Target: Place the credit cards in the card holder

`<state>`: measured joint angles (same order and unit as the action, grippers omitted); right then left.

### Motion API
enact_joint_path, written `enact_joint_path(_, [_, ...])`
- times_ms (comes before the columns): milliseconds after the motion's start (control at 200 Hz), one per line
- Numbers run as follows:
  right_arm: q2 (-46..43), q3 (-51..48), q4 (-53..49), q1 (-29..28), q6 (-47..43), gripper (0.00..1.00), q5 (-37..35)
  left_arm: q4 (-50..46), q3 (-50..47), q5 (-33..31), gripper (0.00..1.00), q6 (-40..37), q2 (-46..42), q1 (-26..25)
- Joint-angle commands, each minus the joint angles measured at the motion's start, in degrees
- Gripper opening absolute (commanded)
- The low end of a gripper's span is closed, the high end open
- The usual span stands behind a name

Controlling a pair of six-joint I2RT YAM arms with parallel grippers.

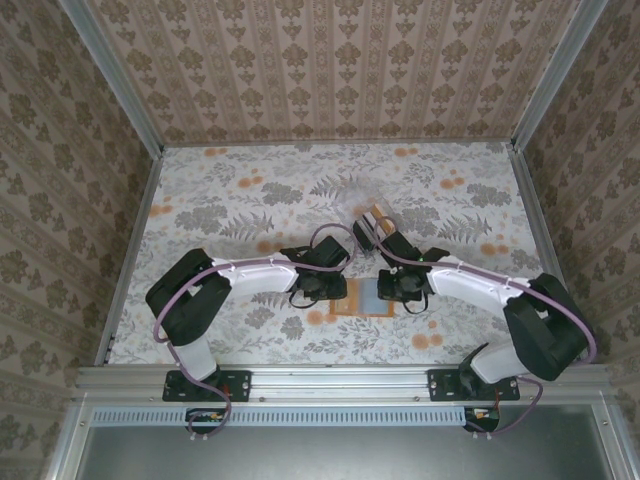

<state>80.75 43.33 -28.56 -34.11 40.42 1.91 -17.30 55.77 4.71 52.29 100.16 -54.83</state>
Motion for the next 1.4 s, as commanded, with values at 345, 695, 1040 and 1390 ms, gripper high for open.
enact_joint_path(345, [3.1,-0.1,17.4,-1.3,4.9,0.09,18.5,-2.3,-1.9,1.9,0.36,0.5,2.2,-0.3])
enact_joint_path(695, [12.3,1.6,13.7,-1.9,4.4,0.08,14.8,-1.8,-2.4,1.5,0.37,0.8,1.7,-0.3])
enact_joint_path(1040, [13.9,-1.3,24.5,-1.9,8.0,0.09,21.3,0.5,-3.3,2.1,0.43,0.6,0.6,-0.3])
enact_joint_path(1390, [8.9,0.0,17.4,-1.8,5.7,0.12,16.0,-3.3,-2.6,1.4,0.37,1.8,2.9,0.1])
